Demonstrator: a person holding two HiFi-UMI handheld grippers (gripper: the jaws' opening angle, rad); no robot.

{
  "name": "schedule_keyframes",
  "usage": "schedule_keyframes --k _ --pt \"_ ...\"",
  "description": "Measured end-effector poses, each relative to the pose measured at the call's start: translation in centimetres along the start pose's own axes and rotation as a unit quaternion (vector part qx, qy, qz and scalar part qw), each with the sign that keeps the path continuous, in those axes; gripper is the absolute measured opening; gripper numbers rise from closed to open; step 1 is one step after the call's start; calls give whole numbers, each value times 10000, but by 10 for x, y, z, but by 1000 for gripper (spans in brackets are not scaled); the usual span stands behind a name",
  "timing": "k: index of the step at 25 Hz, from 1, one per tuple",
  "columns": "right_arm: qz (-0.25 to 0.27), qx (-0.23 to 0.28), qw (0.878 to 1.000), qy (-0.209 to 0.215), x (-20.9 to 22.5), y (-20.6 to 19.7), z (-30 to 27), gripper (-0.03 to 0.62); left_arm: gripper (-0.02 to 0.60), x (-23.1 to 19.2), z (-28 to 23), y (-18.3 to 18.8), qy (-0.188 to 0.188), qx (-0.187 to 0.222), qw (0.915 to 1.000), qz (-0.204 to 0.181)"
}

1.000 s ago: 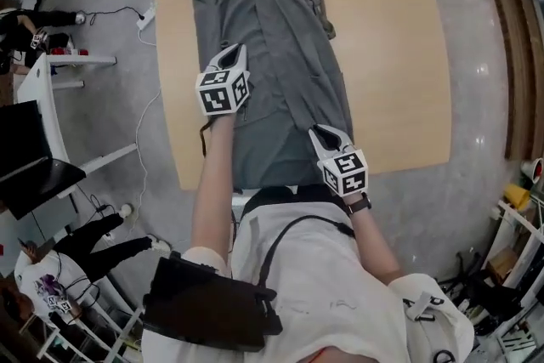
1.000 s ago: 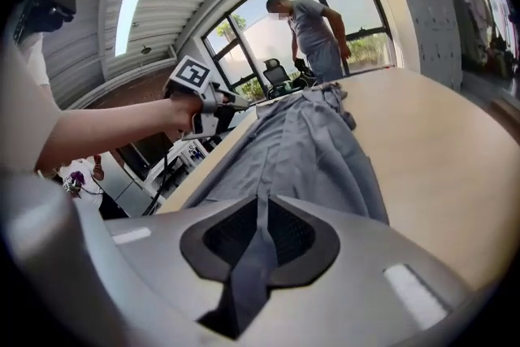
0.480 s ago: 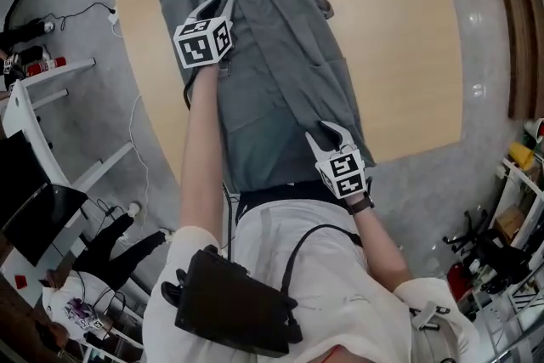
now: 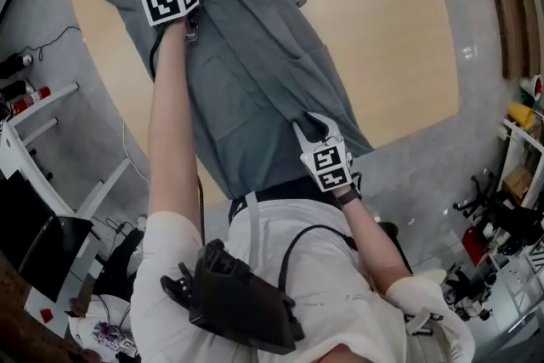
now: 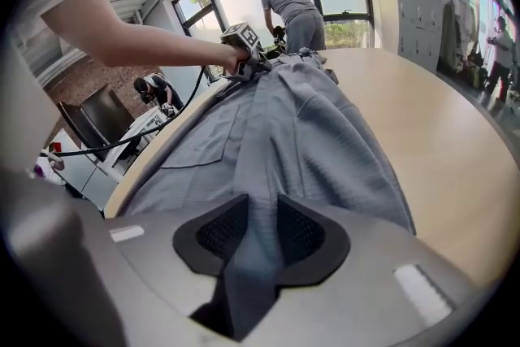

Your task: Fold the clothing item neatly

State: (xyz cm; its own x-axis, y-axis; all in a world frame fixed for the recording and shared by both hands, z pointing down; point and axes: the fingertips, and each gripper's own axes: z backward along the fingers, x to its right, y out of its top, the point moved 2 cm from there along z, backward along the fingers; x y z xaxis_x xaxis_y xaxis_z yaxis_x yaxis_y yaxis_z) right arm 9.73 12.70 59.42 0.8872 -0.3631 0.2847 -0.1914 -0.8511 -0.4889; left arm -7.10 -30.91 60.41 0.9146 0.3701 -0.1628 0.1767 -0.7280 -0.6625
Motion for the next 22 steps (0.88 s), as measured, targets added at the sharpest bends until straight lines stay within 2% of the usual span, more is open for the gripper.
schedule_keyframes --k 1,3,6,10,13,16,20,21,22 --pt "-35 8 10000 -56 2 0 -2 101 111 -1 -4 -1 -12 -64 10000 50" --pt "-76 43 9998 -179 6 -2 -5 64 34 -1 -9 -3 -29 -173 9997 170" --pt "-230 126 9994 -218 10 -1 -3 18 15 0 -6 -3 -34 -200 9992 352" --pt "-343 418 9985 -128 9 8 13 14 15 -1 11 9 -172 20 9984 535" --pt "-392 635 9970 217 -4 17 34 12 14 -5 29 22 -262 143 9981 539" --pt "-602 813 9930 613 -20 28 52 12 14 -12 43 28 -207 195 9990 353" --pt "-563 712 9935 690 -35 26 34 12 15 -25 35 10 33 -65 9999 79" --pt "-514 651 9944 659 -35 22 24 14 31 -25 30 3 44 -164 9998 40" --pt "-505 611 9947 649 -35 19 15 33 78 -23 26 -4 14 -248 9997 18"
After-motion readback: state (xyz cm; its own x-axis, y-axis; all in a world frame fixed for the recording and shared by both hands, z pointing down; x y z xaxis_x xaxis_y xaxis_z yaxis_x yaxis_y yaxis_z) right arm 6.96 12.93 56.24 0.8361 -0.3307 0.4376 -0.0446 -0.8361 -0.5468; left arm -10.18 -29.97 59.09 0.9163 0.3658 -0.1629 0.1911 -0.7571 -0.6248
